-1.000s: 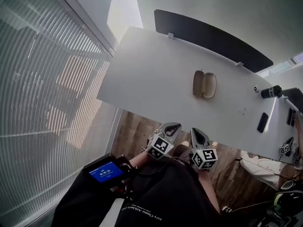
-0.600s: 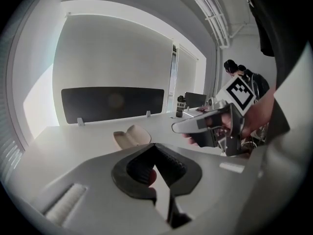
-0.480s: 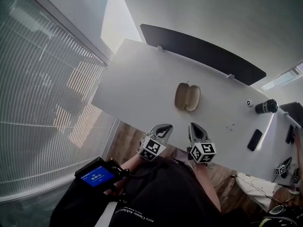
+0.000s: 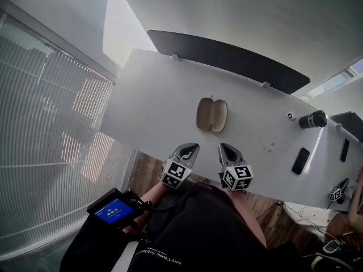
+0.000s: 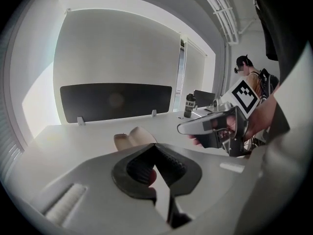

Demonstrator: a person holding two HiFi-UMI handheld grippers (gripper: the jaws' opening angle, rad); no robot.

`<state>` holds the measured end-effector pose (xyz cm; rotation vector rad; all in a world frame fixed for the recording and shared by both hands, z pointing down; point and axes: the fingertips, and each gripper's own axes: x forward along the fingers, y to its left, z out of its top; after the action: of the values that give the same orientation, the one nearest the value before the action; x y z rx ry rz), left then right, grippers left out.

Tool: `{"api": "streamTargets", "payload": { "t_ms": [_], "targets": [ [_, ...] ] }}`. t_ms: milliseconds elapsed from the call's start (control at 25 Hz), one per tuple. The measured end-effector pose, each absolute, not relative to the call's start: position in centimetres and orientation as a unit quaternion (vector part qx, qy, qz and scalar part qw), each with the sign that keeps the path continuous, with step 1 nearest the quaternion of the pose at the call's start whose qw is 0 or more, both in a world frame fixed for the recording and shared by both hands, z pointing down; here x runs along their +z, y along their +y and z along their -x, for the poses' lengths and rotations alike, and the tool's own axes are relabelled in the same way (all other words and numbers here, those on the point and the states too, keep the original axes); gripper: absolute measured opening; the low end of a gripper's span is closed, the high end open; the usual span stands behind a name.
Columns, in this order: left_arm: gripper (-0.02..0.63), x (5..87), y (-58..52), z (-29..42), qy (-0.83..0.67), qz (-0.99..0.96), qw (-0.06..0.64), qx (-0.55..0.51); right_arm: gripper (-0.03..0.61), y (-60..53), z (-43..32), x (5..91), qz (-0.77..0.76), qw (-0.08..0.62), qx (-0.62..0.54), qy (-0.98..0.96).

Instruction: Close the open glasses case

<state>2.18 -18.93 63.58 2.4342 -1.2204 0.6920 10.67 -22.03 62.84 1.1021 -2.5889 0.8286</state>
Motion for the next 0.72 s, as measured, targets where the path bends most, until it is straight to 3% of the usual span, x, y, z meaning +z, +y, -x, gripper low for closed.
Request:
{"api": "streamTargets", "payload": {
  "t_ms": [360,720],
  "targets": [
    [0.006,63.6,-24.2,-0.1,-0.393,-0.885,0.15,0.2,0.005,-25.2,-10.9,63.2,-0.453,0.131,0.267,-0.841],
    [0.006,66.9,-26.2,2.2,-0.374,-0.888,0.182,0.197,0.005,-26.2,-10.8,63.3,-0.485,0.156,0.271,-0.817]
  ]
}}
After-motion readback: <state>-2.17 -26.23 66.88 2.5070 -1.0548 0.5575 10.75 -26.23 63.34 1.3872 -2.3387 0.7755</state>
